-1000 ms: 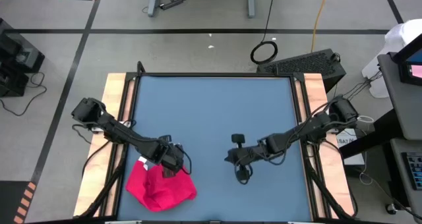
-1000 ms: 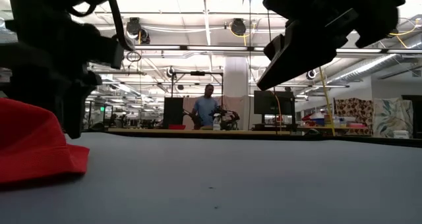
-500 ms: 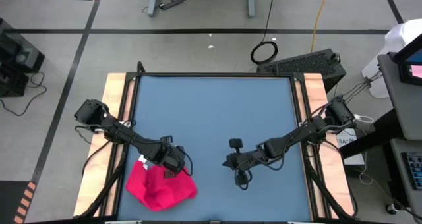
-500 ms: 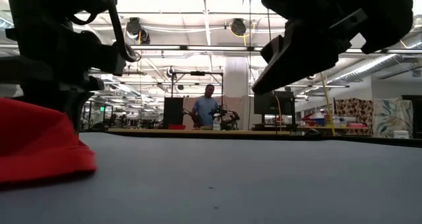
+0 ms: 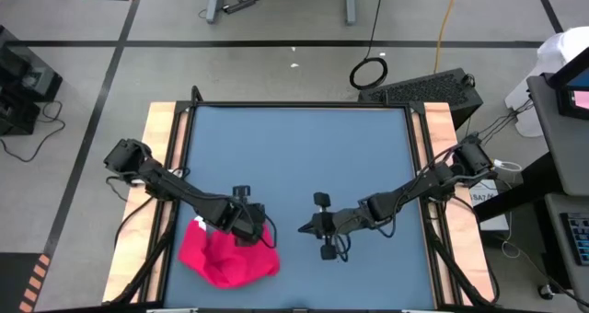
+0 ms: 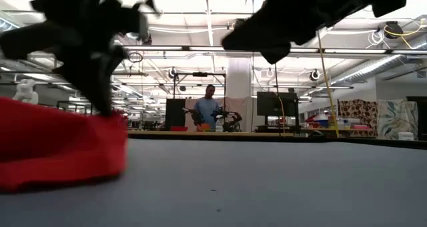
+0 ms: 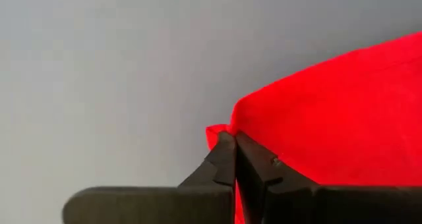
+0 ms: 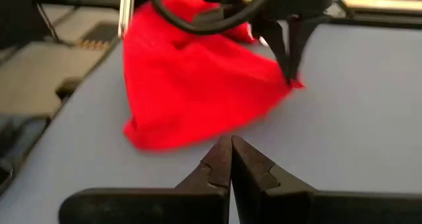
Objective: Roll towel
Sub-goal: Roll the red towel
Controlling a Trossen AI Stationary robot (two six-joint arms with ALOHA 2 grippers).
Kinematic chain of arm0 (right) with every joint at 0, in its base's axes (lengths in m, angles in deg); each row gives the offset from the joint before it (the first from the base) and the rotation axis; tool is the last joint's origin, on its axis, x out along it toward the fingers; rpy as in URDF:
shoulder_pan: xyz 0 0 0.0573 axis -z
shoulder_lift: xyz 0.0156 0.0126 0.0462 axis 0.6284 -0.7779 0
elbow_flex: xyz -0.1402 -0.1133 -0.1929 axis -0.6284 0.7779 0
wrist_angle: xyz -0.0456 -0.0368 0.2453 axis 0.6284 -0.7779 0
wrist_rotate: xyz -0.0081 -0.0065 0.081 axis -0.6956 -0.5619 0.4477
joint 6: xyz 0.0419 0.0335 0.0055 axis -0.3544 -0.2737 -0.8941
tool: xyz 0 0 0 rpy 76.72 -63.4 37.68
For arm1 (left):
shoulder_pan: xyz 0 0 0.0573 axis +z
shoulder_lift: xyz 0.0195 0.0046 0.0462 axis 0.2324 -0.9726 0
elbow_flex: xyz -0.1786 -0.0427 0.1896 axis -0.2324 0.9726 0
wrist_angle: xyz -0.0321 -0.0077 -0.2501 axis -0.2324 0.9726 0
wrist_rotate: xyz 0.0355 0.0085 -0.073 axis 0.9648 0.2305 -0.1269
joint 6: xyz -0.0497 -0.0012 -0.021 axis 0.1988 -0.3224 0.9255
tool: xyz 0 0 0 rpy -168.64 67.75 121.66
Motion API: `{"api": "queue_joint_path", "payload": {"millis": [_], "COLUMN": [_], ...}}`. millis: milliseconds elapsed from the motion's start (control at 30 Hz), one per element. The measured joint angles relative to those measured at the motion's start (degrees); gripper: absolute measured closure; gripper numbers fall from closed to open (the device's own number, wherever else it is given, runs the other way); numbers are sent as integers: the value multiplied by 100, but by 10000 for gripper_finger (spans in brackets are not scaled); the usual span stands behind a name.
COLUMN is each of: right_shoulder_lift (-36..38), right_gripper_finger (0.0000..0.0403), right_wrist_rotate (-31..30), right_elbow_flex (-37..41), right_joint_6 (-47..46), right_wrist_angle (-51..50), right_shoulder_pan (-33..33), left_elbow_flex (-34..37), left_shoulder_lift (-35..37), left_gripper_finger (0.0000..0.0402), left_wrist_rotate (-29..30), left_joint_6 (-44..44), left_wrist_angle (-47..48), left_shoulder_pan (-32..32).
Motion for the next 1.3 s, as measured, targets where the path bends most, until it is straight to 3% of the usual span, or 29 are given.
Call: {"api": "queue_joint_path", "payload": {"millis": [200,367,733,967,1133,1300], "right_shoulder_lift": [-577,-870,-916,-185,707,798], "right_gripper_finger": [403,388,300,267,267,268], "right_wrist_rotate": [-485,-713,-668,-438,-1809,-3075], "right_elbow_flex": [0,0,0,0,0,0], "right_joint_6": [-421,-1052,-1156,-1111,-1235,-384], "right_wrist_angle": [889,944,604,-679,-1866,-1742], "right_shoulder_pan": [9,56,28,-128,-375,-437], "left_elbow_flex": [-742,-1253,-1878,-2492,-3088,-3711], "left_shoulder_lift": [2,2,4,4,9,13], "left_gripper_finger": [398,398,398,398,398,398], "left_wrist_rotate": [1531,2324,3032,3376,3814,3944], "left_joint_6": [-855,-1411,-2045,-2786,-3856,-4386], "left_wrist_angle": [333,322,608,750,743,702], "left_shoulder_pan": [4,4,-7,-11,27,85]}}
